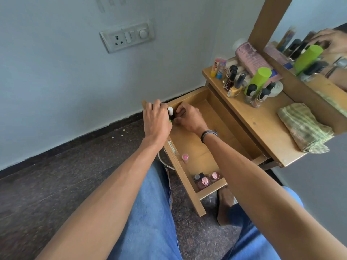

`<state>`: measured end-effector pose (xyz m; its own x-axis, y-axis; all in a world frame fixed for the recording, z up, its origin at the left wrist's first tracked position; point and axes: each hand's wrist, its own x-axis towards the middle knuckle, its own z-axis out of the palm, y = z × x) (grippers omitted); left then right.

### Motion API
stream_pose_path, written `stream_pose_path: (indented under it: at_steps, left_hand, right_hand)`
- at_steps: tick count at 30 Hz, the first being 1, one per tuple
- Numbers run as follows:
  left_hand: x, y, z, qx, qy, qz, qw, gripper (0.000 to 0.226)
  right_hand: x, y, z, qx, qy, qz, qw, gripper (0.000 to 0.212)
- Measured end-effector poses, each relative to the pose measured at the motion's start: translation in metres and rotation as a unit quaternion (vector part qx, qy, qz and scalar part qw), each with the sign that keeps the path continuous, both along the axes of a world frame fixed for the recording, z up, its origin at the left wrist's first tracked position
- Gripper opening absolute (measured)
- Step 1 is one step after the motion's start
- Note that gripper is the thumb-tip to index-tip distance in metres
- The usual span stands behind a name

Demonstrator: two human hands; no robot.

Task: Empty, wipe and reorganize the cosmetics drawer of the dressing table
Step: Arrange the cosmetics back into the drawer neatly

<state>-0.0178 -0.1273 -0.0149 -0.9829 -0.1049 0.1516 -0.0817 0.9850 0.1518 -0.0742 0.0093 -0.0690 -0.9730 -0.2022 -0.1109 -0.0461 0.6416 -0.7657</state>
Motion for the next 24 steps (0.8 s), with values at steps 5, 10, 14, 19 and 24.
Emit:
stream_pose_path:
  at_steps: [5,10,14,19,24]
  left_hand:
    - [0.0,0.0,-0.002,0.008,0.007,-0.003,1.0,0.051]
    - [0.002,0.0,0.001,0.031,0.047,-0.021,0.998,0.058]
    - [0.009,-0.003,0.007,0.039,0.089,-0.049,0.994,0.064]
    - [0.046,0.012,0.011,0.144,0.142,-0.076,0.976,0.053]
    - [0.063,0.032,0.027,0.233,0.094,-0.09,0.964,0.048]
  right_hand:
    - [0.042,0.053,0.025,-0.037,-0.008,-0.03,0.999,0.012]
    - [0.103,0.104,0.04,0.054,-0.091,0.058,0.993,0.01]
    - [0.129,0.113,0.048,0.075,-0.133,0.11,0.982,0.016]
    - [0.138,0.109,0.051,0.113,-0.112,0.134,0.978,0.012]
    - [0.14,0.112,0.063,0.085,-0.096,0.108,0.986,0.01]
